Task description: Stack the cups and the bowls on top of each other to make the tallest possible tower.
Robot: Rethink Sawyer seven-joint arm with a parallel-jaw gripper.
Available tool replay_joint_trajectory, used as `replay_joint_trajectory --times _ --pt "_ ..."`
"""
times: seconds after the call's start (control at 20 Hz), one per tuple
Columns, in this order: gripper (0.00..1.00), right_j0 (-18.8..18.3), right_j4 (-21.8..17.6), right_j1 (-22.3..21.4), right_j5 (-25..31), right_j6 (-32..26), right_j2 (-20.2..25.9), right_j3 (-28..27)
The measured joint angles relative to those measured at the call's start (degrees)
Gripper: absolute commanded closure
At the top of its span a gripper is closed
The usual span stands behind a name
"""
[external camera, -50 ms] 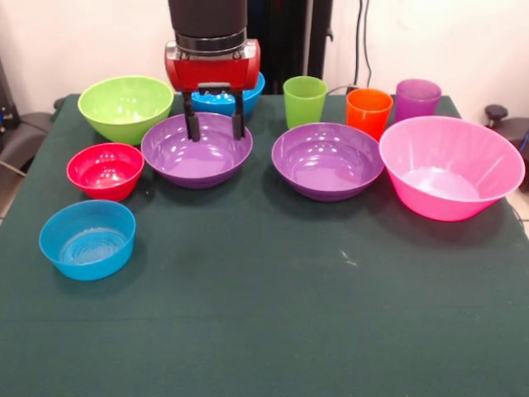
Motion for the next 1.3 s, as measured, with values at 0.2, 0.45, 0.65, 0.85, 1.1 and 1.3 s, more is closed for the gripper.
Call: replay_joint_trajectory --times 0.2,0.45,0.65,0.85,1.1,1.3 --pt "0.0 -0.8 0.0 0.1 1.9 0.0 1.6 -1.5" --pt "0.0 -0.8 -0.1 -0.4 7.1 0.0 3.2 -5.0" --pt "0.0 -0.8 -0.4 -0.5 9.9 0.0 3.9 -7.4" --pt "0.0 -0.9 -2.0 -0.5 11.9 0.0 4.3 -10.2" --pt "0.0 -2.2 -4.5 -0.4 12.4 0.0 4.8 -11.8" --pt "0.0 -4.3 -6.0 -0.4 12.0 0.0 5.3 -11.3"
